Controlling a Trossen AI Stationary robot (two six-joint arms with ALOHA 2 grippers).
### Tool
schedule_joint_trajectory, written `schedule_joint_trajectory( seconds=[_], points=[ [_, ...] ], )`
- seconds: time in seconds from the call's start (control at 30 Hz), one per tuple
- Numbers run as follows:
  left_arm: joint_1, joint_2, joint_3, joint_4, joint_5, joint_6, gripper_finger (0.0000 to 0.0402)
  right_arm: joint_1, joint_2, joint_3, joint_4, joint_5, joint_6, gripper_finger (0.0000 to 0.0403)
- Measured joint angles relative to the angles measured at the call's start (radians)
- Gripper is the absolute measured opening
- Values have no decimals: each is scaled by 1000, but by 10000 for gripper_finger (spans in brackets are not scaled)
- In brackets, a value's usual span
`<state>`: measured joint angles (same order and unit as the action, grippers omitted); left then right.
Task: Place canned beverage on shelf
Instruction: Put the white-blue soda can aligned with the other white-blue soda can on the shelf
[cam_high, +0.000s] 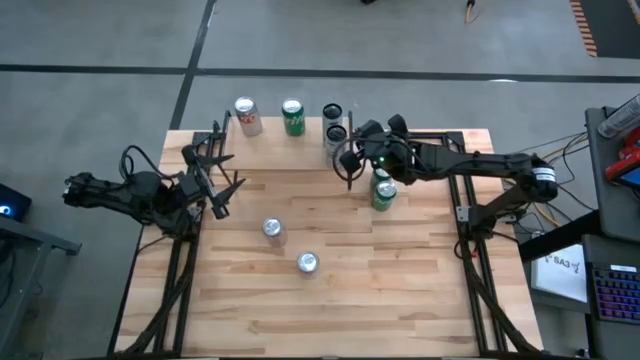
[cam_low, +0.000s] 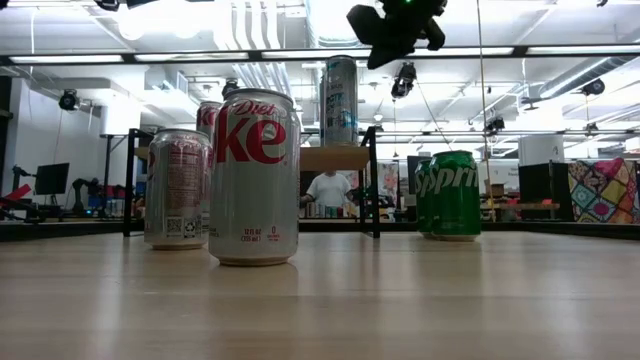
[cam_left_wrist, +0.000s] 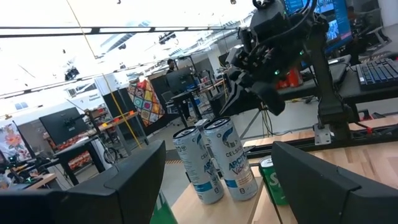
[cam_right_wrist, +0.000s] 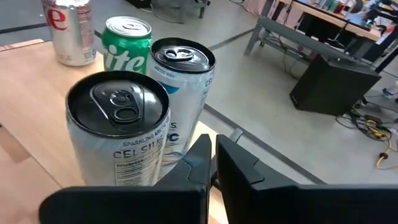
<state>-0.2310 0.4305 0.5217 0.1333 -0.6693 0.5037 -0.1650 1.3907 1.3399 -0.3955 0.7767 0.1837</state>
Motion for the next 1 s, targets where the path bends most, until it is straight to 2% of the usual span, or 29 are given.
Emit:
schedule_joint_trajectory(
  seconds=[0.17,1.0],
  points=[
    [0,1,0,1,0,5,278,-1,10,0,12,-42,0,12],
    [0,1,0,2,0,8,278,-2,31,-1,90,-103,-19,12]
  ],
)
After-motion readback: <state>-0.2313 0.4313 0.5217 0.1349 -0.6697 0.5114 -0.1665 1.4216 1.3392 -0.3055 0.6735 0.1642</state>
